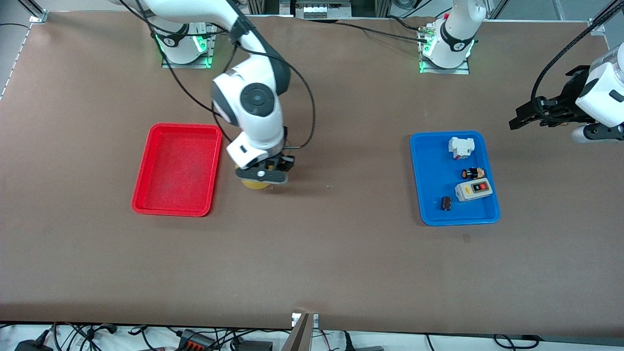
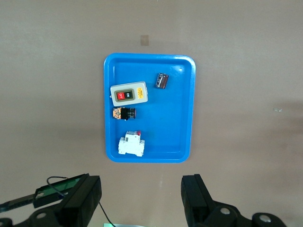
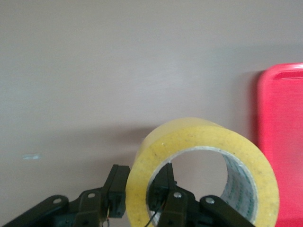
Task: Place and move tape with both arms
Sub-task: 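Lift the tape with the right gripper and carry it over the red tray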
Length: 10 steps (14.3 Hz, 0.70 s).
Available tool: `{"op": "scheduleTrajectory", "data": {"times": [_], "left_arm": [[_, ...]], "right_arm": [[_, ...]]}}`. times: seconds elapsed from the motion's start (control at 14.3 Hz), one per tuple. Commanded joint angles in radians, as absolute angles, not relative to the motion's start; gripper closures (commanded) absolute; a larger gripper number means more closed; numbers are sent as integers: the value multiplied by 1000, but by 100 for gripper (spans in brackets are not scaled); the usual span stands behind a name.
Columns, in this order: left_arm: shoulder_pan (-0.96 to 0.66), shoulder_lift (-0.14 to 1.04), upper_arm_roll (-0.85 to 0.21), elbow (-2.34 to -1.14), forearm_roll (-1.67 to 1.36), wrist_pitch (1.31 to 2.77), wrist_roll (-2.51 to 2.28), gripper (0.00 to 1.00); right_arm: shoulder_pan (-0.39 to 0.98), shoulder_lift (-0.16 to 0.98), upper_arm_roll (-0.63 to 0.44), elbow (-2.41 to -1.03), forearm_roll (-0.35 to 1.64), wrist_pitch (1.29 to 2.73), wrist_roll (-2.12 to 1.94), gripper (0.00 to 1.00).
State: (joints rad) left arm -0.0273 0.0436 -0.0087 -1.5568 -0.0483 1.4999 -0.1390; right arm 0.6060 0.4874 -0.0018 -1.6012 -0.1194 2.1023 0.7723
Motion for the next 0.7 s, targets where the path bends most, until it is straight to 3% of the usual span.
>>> {"op": "scheduleTrajectory", "data": {"times": [0.0, 0.35, 0.63], "left_arm": [[-11, 29, -21, -1557, -71, 1502, -120, 0], [-11, 23, -21, -1562, -60, 1496, -118, 0], [-11, 23, -21, -1563, -63, 1486, -115, 0]], "right_arm": [[514, 319, 15, -1805, -124, 2111, 689, 99], [387, 138, 12, -2078, -121, 2176, 482, 99], [273, 104, 12, -2271, -121, 2360, 349, 98]]}}
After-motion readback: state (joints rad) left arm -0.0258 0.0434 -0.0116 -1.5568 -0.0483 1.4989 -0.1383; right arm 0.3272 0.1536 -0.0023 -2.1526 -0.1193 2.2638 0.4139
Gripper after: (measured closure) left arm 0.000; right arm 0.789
